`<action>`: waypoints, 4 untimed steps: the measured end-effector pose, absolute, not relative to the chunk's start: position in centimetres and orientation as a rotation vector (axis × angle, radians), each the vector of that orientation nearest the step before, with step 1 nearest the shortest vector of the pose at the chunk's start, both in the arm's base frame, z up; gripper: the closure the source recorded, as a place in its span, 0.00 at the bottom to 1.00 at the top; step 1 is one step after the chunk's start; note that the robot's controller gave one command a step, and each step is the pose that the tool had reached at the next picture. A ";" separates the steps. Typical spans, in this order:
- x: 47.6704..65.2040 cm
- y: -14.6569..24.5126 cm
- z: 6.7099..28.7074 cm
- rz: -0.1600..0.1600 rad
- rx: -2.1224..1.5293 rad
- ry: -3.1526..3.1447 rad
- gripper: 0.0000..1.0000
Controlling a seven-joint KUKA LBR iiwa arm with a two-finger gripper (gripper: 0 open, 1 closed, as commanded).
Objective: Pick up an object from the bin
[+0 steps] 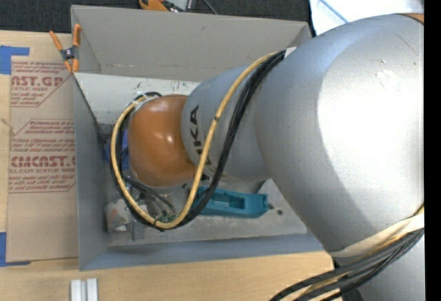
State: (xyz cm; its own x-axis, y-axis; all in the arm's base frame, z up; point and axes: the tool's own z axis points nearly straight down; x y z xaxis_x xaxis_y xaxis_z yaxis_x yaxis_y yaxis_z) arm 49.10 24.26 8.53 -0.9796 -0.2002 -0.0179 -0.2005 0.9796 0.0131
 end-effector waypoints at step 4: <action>48.7 24.0 15.6 0.014 -0.317 3.116 1.00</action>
Offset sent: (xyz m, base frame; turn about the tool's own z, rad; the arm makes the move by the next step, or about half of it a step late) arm -0.0023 -0.0019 0.0473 -0.0013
